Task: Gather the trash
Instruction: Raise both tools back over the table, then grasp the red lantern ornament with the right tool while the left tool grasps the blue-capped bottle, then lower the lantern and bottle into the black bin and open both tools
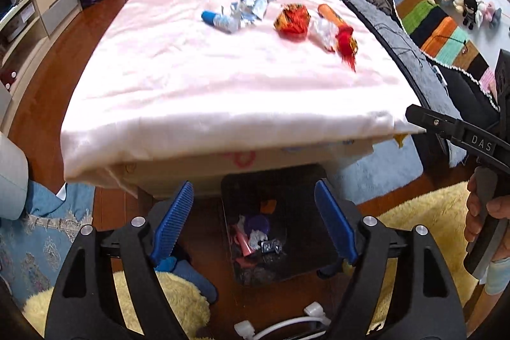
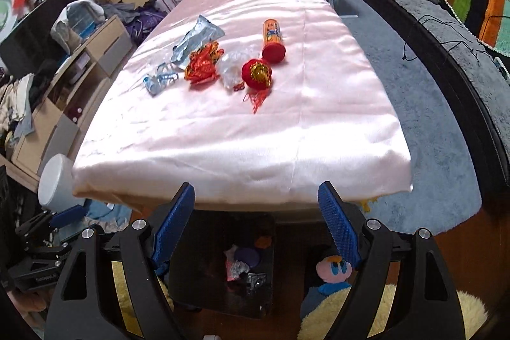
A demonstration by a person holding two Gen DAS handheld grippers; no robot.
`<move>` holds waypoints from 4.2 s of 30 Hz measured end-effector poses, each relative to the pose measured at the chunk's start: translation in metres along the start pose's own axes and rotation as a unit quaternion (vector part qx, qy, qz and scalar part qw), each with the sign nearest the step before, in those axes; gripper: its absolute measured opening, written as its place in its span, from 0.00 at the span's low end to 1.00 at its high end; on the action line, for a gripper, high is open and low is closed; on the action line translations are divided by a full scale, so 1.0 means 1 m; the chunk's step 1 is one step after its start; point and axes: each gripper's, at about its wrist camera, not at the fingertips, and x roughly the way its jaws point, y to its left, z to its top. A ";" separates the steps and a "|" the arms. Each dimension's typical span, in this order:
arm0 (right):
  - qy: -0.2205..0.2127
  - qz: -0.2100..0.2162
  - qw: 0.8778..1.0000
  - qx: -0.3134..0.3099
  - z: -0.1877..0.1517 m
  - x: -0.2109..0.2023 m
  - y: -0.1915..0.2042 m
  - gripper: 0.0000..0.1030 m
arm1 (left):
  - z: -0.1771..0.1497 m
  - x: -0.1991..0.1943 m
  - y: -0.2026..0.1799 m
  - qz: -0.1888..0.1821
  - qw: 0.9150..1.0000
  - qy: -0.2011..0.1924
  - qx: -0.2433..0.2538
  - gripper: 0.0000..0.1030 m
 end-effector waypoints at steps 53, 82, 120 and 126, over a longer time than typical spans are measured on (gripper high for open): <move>0.016 0.019 0.999 -0.047 0.102 0.111 0.003 0.36 | 0.185 0.129 0.039 0.053 0.997 -0.029 0.039 0.61; -0.016 0.053 0.997 -0.054 0.047 0.032 0.033 0.36 | 0.088 0.073 0.016 0.032 0.999 0.017 0.031 0.18; 0.094 0.043 0.993 -0.054 -0.083 0.040 0.047 0.37 | -0.068 0.051 -0.025 -0.034 0.996 0.082 0.031 0.18; 0.083 0.041 0.995 -0.046 -0.077 0.035 0.048 0.65 | -0.066 0.046 -0.019 -0.020 0.997 0.070 0.020 0.39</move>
